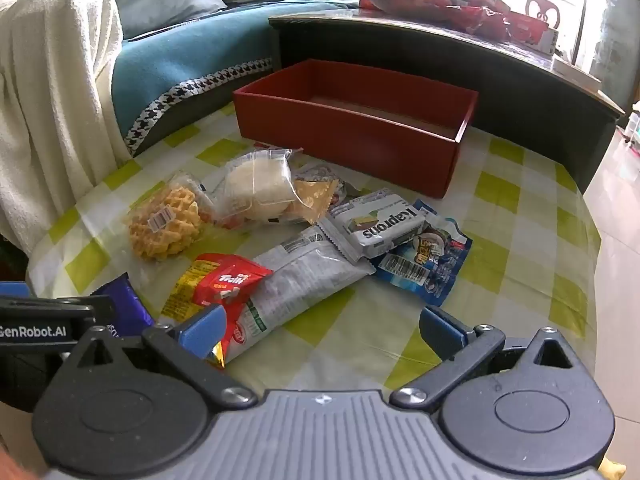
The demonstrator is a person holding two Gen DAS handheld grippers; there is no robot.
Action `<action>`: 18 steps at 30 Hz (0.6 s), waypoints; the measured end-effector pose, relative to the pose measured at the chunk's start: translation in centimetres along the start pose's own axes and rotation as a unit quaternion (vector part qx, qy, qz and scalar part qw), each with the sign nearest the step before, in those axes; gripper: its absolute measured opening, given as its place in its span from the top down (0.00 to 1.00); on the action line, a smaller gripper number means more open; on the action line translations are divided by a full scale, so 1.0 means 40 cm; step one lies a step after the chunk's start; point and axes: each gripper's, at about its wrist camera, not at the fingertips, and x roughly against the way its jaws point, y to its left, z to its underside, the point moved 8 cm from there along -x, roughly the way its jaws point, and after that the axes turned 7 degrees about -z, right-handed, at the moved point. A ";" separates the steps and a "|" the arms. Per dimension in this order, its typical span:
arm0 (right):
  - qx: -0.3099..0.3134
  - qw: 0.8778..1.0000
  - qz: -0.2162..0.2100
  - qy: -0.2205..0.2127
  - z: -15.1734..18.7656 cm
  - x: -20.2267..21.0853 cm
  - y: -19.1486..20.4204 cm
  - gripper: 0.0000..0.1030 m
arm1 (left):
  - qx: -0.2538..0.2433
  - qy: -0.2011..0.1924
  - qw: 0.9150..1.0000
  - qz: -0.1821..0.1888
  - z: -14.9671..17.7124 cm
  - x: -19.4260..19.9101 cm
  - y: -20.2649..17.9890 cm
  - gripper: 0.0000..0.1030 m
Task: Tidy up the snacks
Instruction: 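Move left tool to blue wafer biscuit pack while right tool approaches red Trolli bag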
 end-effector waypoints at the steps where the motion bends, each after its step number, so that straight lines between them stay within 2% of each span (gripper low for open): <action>1: 0.000 1.000 0.001 0.001 0.001 -0.001 0.000 0.00 | 0.000 0.000 1.000 -0.001 0.000 0.000 0.001 0.00; 18: 0.004 1.000 0.003 0.019 0.008 -0.018 0.000 0.00 | 0.004 0.027 1.000 -0.009 0.024 -0.035 -0.002 0.00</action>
